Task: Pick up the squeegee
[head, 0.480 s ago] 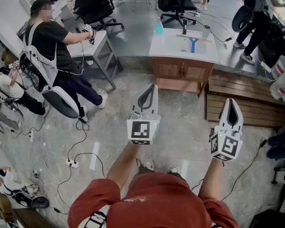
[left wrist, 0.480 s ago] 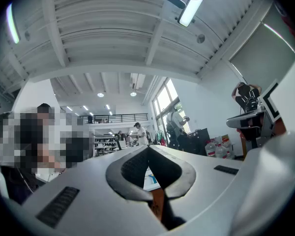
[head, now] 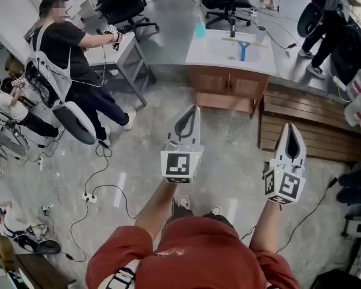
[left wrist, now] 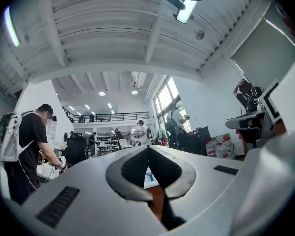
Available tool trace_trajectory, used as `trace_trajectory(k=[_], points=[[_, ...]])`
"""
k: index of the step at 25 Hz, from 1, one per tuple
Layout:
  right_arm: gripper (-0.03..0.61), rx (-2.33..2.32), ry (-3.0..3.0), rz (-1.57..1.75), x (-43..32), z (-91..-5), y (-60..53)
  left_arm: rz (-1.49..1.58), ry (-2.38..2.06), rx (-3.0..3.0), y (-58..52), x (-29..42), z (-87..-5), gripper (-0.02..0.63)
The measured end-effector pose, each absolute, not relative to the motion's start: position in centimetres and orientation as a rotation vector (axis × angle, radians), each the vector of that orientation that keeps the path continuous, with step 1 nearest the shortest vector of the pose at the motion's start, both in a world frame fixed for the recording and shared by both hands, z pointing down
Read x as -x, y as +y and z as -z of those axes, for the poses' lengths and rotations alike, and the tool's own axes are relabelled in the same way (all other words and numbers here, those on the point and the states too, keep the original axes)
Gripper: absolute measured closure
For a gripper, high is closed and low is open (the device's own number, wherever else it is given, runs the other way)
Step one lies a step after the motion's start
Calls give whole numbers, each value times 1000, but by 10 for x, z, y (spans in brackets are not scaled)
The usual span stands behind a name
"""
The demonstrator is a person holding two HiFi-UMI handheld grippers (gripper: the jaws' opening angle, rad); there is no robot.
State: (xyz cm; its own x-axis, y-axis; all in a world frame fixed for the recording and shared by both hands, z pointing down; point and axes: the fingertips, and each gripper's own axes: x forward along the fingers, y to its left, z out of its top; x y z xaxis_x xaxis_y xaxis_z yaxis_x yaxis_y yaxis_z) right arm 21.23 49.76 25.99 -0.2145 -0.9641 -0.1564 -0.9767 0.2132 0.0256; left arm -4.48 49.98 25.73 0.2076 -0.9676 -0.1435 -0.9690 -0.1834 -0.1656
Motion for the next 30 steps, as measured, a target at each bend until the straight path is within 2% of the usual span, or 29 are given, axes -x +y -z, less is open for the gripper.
trace_trajectory(k=[7,17,30], points=[[571,1836,2398,-106,-237,-276,497,0,1880,2262,507,14,-266,600],[571,1807,2354,-46,-255,-282,475,29,1934,2245,489,8,-280,600],[571,1799,2415,-93,-192,-289,391,-53,1955,2279,402,62,-297,600]])
